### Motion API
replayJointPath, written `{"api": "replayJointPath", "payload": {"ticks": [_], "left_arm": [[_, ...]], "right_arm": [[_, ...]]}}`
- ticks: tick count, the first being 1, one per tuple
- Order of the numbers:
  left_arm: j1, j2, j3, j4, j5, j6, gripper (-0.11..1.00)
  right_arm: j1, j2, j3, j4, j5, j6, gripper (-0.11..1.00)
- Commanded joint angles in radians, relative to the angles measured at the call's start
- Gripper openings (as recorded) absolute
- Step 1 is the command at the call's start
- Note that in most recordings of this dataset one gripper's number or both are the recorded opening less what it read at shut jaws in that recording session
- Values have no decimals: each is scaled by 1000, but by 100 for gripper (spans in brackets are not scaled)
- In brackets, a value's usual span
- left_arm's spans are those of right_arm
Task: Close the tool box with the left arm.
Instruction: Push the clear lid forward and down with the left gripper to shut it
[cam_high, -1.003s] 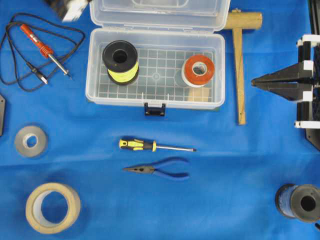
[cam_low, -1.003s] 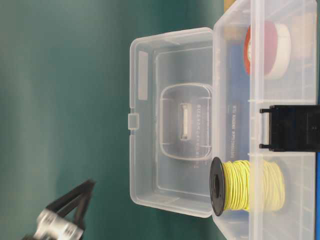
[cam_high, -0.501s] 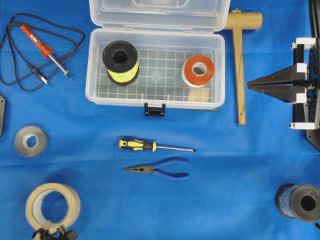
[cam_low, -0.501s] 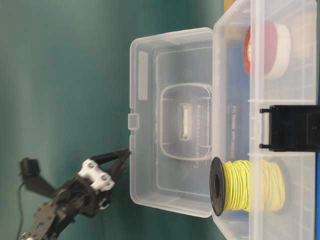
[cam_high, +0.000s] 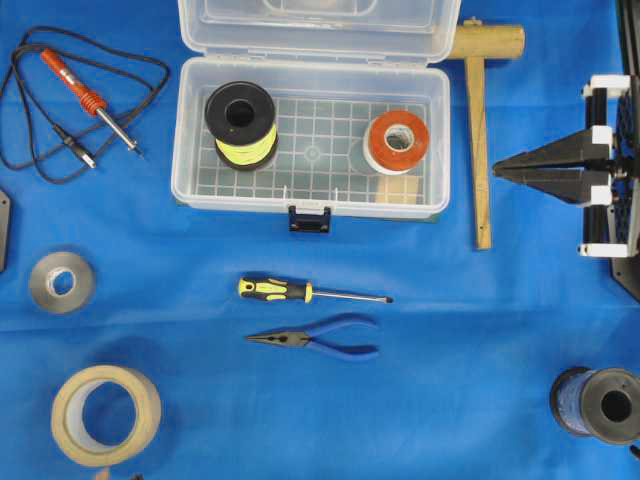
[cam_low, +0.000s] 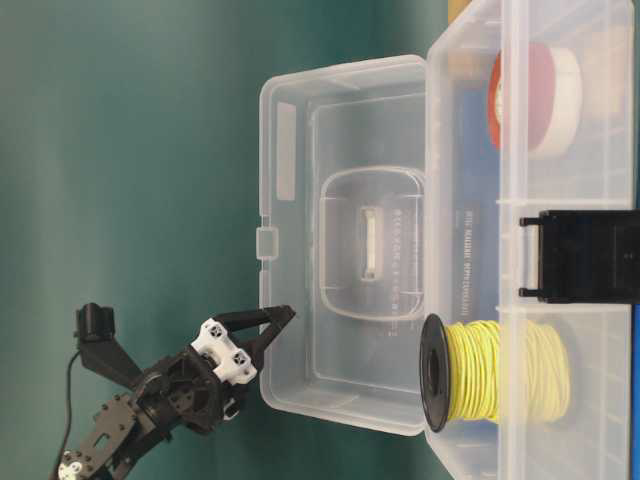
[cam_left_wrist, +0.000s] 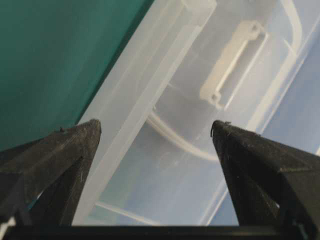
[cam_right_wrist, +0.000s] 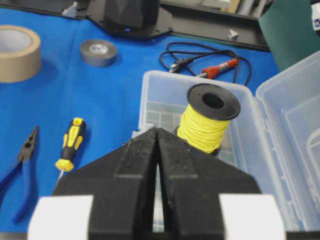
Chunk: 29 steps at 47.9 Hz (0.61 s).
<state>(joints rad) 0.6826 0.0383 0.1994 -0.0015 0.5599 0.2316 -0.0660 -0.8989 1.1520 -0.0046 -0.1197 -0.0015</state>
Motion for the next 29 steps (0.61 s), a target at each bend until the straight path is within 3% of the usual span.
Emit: {"api": "replayJointPath", "payload": {"ticks": [1, 14, 29], "left_arm": [[-38, -21, -29, -5, 43, -3, 90], [-120, -63, -63, -8, 114, -5, 90], [-235, -144, -17, -17, 212, -17, 90]], "right_arm": [[-6, 8, -11, -3, -6, -2, 0], [-9, 12, -8, -5, -6, -3, 0], [-23, 11, -9, -17, -8, -8, 0]]}}
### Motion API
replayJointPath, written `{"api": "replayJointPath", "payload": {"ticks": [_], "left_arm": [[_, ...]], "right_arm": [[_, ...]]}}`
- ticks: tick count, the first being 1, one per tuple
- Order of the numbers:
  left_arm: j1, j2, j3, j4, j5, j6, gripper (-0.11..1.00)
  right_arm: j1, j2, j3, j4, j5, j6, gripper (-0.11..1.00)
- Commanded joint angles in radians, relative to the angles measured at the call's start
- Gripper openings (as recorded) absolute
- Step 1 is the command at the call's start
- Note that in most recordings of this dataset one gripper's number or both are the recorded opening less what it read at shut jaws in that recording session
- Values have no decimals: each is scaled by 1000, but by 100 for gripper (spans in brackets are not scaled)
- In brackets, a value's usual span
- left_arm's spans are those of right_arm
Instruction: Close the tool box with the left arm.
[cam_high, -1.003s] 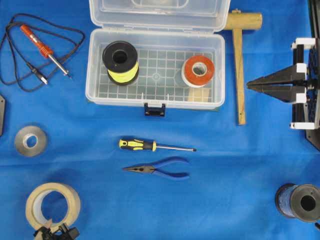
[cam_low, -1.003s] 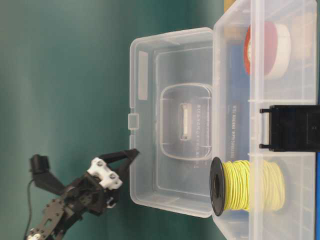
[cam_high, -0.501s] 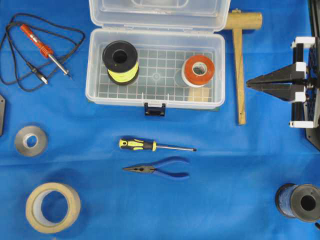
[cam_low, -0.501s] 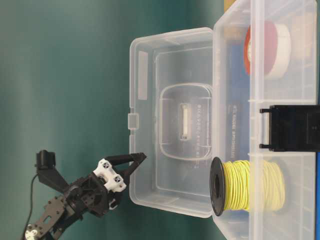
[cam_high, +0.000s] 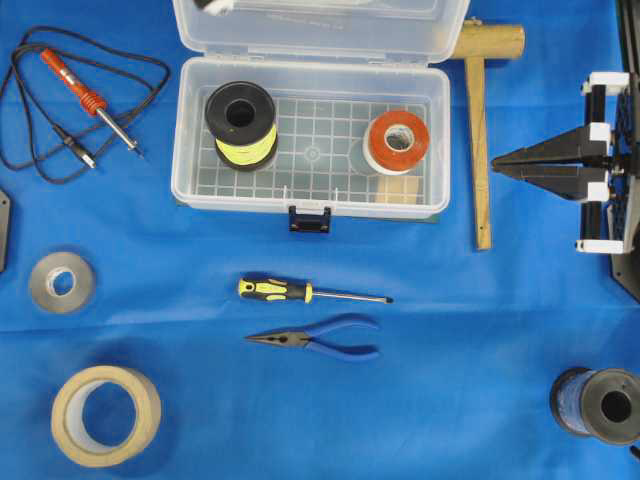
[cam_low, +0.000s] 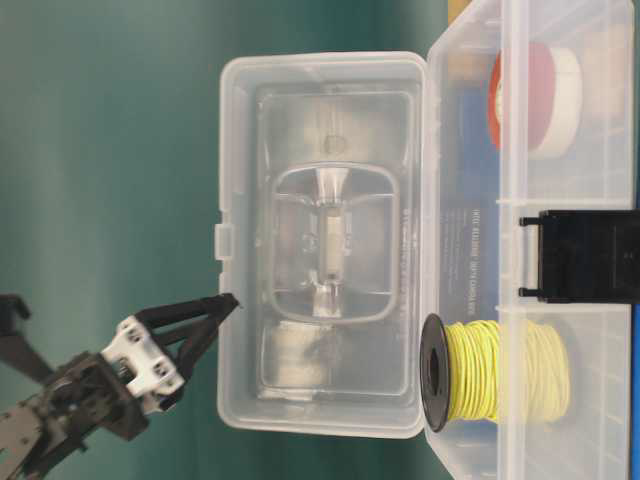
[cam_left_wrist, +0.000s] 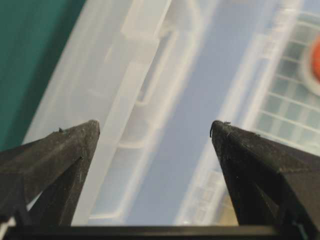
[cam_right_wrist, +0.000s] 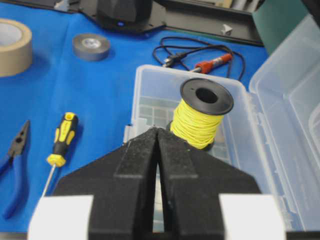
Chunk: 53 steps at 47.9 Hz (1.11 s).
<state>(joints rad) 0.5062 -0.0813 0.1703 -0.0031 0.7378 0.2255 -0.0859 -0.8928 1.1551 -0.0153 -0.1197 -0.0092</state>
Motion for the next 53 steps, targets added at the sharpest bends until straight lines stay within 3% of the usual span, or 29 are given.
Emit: {"api": "replayJointPath", "payload": {"ticks": [1, 19, 37, 53], "left_arm": [[-67, -34, 20, -15, 43, -12, 90], [-247, -169, 152, -26, 78, -72, 90], [-456, -316, 261, -26, 67, -199, 90], [-551, -557, 451, -26, -172, -225, 89]], "right_arm": [[-5, 5, -12, -8, -8, 0, 0], [-6, -2, -15, -9, -11, 0, 0], [-8, -20, -20, -9, -6, 2, 0], [-6, -23, -20, -9, -11, 5, 0]]}}
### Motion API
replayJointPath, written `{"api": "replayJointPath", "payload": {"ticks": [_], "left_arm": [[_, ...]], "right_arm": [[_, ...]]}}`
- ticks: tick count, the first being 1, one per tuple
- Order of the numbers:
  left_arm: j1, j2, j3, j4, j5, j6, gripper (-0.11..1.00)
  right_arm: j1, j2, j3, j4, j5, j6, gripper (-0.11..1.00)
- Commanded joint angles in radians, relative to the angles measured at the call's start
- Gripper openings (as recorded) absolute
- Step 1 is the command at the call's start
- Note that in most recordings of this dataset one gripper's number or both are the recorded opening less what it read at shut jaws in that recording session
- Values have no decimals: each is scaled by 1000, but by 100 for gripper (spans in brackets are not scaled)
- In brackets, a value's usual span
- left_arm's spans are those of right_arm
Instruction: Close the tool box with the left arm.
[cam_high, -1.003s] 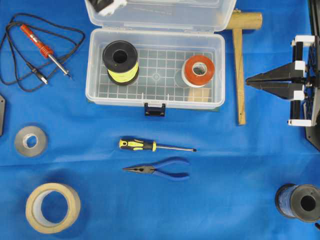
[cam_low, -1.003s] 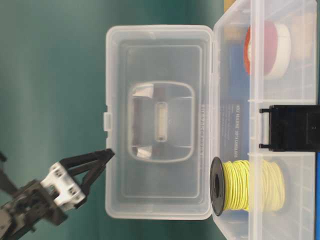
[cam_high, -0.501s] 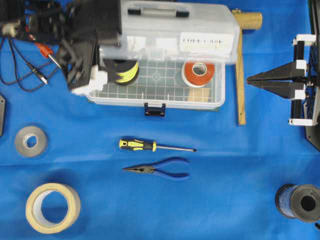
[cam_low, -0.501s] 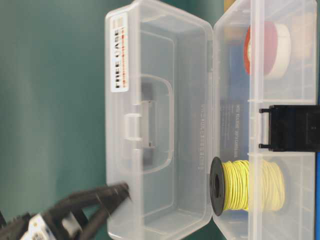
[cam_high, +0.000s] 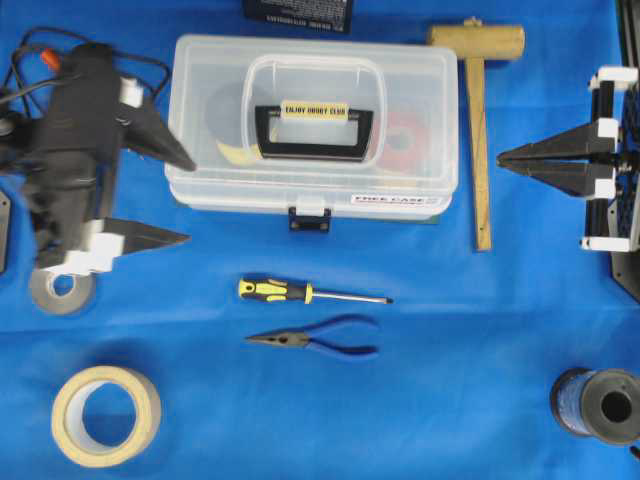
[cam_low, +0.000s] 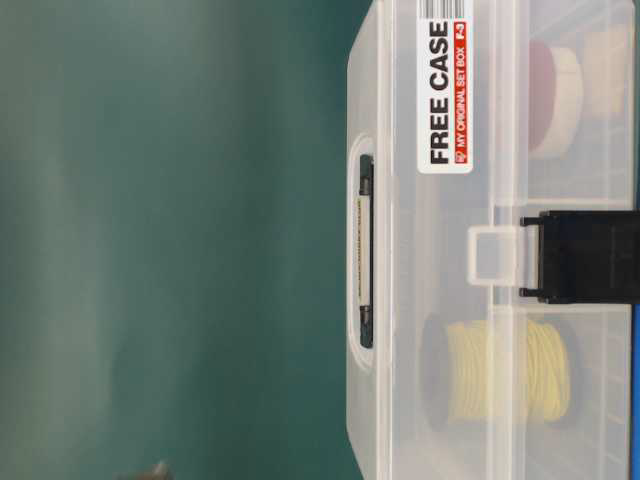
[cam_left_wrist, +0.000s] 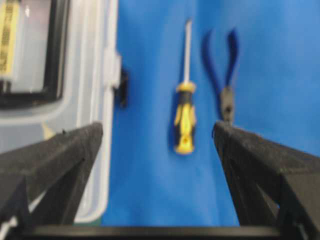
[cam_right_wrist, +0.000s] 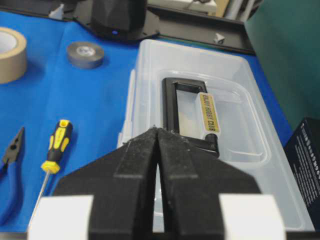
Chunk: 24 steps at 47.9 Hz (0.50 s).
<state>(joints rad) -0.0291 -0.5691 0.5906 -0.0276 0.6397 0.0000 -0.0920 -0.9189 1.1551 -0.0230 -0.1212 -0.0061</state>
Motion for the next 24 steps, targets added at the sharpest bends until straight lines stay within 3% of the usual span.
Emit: {"api": "replayJointPath", "payload": {"ticks": [1, 13, 24], "left_arm": [[-18, -91, 48, -2, -97, 0, 89], [-29, -345, 319, -2, -419, 17, 89], [-29, -541, 555, -2, -586, 15, 89]], "right_arm": [[0, 3, -20, -2, -9, 2, 0], [-2, 0, -20, -2, -12, 3, 0], [-2, 0, -20, 0, -15, 3, 0]]}}
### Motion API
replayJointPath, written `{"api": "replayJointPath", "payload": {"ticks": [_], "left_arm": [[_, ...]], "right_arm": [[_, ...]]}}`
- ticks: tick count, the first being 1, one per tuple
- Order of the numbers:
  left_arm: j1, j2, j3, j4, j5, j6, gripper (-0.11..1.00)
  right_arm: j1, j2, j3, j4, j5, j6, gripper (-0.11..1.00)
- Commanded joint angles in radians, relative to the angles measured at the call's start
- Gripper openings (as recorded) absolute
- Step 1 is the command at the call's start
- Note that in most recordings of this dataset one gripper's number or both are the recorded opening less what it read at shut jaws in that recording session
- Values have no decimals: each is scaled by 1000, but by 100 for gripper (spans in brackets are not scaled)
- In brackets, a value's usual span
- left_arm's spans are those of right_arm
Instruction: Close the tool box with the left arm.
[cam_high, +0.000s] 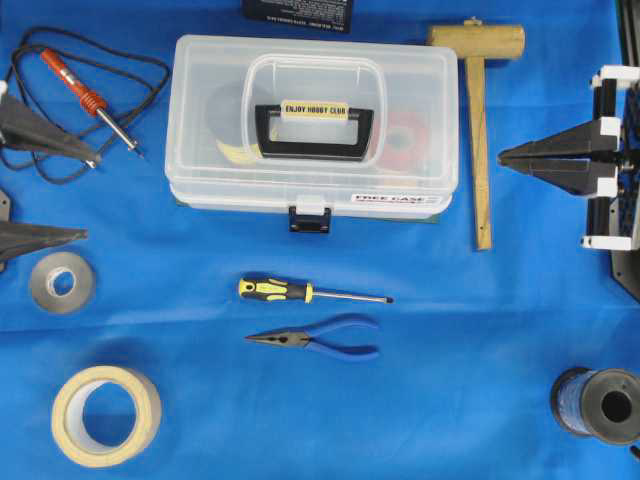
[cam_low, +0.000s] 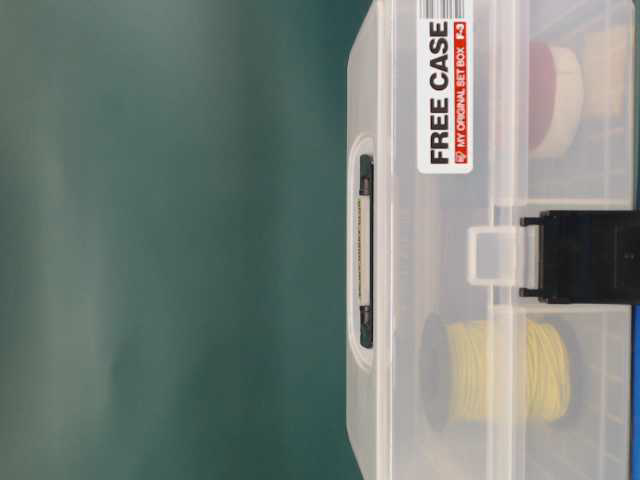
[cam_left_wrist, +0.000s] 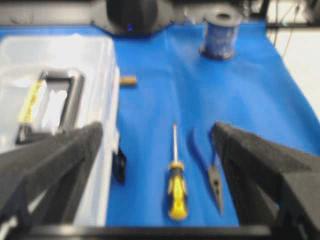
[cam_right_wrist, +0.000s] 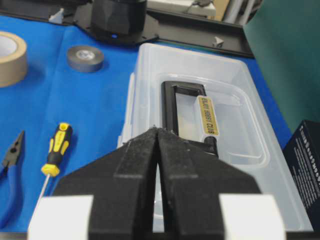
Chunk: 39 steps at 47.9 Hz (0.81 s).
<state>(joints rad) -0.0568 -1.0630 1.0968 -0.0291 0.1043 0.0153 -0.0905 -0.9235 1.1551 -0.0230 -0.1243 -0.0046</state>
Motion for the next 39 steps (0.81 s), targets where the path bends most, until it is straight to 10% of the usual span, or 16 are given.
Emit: {"api": "replayJointPath", "payload": {"ticks": [1, 39], "left_arm": [[-2, -63, 67, 0, -63, 0, 89], [-2, -143, 304, 0, -193, 2, 89]], "right_arm": [[-2, 5, -20, 0, -12, 2, 0], [-2, 11, -14, 0, -15, 2, 0]]}}
